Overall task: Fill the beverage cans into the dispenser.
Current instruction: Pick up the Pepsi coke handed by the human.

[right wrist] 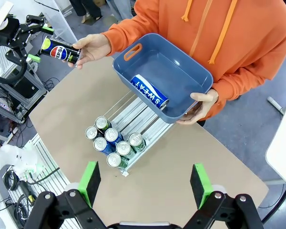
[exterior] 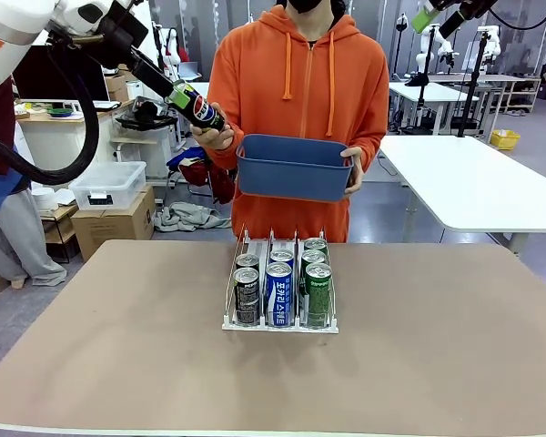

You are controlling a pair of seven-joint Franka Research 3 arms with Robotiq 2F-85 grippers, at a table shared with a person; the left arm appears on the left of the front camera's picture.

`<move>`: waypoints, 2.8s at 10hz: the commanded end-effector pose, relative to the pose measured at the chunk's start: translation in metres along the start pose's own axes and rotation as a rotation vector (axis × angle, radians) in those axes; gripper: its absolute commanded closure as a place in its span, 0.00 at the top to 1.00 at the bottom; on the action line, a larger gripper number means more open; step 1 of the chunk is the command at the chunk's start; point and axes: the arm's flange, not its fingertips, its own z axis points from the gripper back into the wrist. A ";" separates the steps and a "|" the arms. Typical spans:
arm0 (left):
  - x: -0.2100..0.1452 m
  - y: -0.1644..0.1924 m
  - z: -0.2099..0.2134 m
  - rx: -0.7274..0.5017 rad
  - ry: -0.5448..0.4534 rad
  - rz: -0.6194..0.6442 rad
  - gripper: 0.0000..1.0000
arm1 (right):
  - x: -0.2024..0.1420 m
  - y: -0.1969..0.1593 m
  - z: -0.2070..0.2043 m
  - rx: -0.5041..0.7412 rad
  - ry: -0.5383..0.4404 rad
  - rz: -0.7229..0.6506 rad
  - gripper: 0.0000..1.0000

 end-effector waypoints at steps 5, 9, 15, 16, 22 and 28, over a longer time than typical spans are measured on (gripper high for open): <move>-0.006 0.012 -0.018 -0.004 -0.042 -0.036 1.00 | -0.001 0.000 0.001 0.001 0.002 0.002 1.00; -0.002 0.017 -0.026 0.003 -0.065 -0.027 1.00 | -0.001 0.000 0.001 0.001 0.002 0.002 1.00; 0.001 0.015 -0.025 0.000 -0.028 -0.004 1.00 | -0.001 0.000 0.001 0.001 0.002 0.002 1.00; 0.000 0.012 -0.022 0.036 0.019 0.026 0.81 | -0.001 0.000 0.001 0.001 0.002 0.002 1.00; 0.000 0.010 -0.016 0.045 0.046 0.033 0.22 | -0.001 0.000 0.001 0.001 0.002 0.002 1.00; 0.003 0.005 -0.011 0.018 0.036 0.012 0.00 | -0.001 0.000 0.001 0.001 0.002 0.002 1.00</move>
